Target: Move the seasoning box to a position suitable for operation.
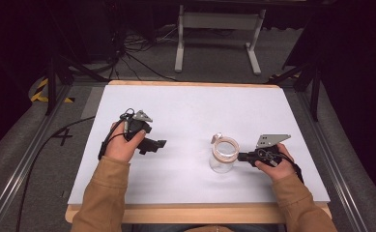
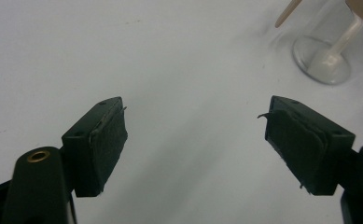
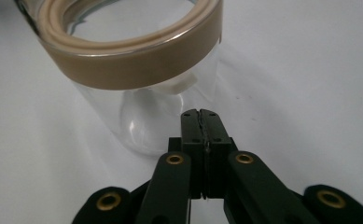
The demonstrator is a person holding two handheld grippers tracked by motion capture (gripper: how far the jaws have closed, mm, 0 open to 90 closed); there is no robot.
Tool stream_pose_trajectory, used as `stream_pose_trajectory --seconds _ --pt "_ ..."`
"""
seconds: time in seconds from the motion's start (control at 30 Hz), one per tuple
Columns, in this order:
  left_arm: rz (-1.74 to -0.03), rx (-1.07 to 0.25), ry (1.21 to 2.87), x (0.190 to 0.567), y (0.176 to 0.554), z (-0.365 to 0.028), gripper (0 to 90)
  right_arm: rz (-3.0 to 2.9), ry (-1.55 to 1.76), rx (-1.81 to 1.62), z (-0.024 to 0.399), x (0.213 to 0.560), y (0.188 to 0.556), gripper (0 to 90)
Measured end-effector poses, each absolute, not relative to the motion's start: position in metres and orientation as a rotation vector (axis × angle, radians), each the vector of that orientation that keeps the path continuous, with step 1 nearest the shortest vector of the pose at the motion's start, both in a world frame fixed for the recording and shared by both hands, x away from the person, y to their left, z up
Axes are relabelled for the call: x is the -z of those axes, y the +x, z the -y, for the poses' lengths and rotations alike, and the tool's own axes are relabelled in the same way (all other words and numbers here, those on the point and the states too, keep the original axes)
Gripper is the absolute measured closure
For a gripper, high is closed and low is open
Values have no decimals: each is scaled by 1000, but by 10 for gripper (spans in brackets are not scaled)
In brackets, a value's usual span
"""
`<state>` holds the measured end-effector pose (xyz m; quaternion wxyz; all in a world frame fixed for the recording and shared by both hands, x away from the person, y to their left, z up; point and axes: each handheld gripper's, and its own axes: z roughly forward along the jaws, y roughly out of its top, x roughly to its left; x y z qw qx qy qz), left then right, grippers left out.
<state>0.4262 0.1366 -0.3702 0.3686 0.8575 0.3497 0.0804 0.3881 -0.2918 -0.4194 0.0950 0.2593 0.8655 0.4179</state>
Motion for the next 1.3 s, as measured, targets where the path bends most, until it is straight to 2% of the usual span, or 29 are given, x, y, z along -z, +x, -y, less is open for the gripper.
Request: stream_pose_trajectory --seconds 0.83,0.97,1.07,1.2,1.3 --pt "-884 -187 2207 371 428 -134 211 -2666 659 -1211 269 419 378 900" --pt "-814 -107 2179 367 426 -128 222 -2644 670 -1204 274 416 378 900" --pt "-746 -95 2182 362 424 -121 225 -2618 687 -1216 280 411 377 900" --pt "-693 -105 2170 353 424 -112 266 -2580 727 -1231 293 403 375 900" --pt "-671 -118 2152 347 427 -106 354 -2556 765 -1248 304 399 373 900"
